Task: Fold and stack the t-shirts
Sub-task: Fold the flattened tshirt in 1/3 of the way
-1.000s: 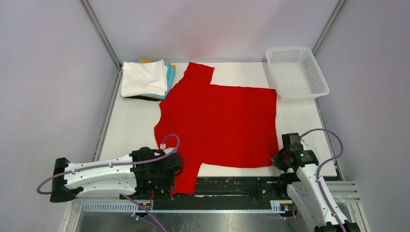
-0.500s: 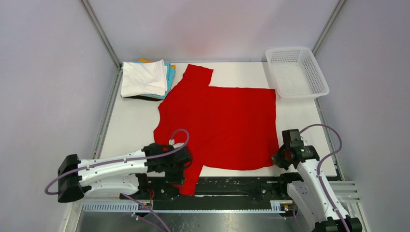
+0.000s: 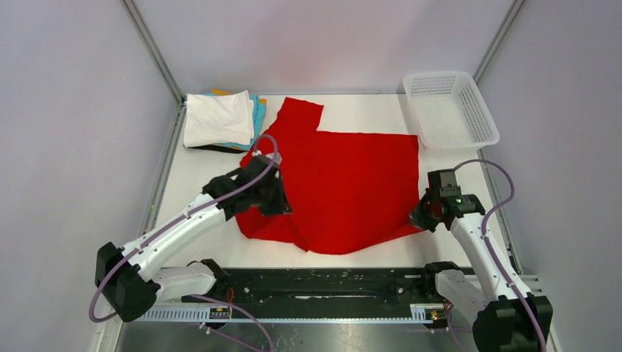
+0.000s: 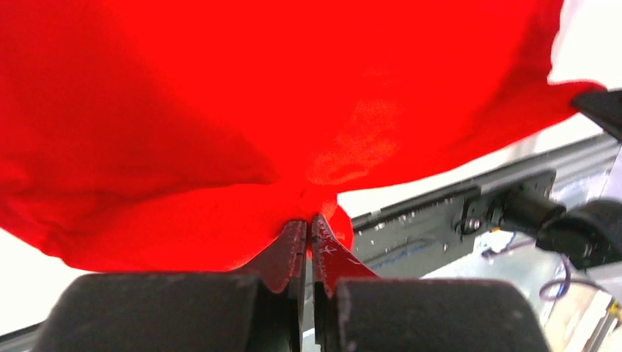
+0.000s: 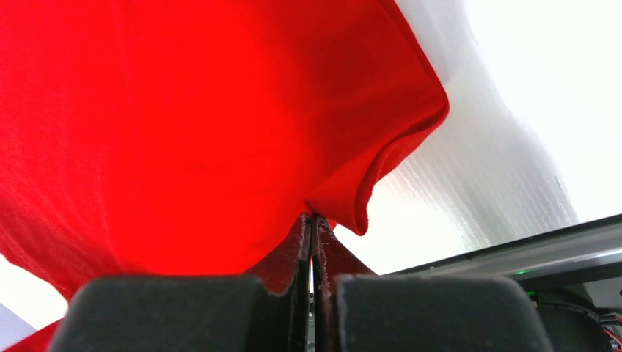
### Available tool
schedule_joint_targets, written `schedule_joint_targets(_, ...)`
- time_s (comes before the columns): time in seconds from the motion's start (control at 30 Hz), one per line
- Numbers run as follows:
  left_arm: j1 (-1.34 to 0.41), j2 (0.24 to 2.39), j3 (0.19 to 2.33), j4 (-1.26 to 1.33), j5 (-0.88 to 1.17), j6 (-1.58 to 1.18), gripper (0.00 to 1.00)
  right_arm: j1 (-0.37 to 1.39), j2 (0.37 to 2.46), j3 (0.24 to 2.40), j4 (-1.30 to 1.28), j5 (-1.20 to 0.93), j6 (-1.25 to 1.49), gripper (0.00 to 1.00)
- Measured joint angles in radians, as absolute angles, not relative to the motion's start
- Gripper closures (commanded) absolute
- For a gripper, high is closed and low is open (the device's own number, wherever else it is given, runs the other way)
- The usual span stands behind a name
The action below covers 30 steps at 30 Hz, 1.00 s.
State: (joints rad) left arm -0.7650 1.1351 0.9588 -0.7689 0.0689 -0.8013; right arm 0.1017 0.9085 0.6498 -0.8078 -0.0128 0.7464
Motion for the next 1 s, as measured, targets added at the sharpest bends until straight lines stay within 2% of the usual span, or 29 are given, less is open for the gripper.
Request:
schedule_joint_targets(0.2,-0.570,1.143,0.994,-0.760,0.067,-0.734,1.00,0.102,0.987,0.753,-0.794,0.019,0.707,1.00)
schedule_joint_targets(0.4,-0.472,1.184,1.053,-0.746,0.066,-0.685,1.00,0.102,1.035,0.824,-0.792,0.076,0.670,1.00)
schedule_joint_targets(1.0,-0.374,1.412,1.243,-0.697,0.063,-0.529,1.00,0.101,1.189,0.897,-0.726,0.121,0.648,1.00)
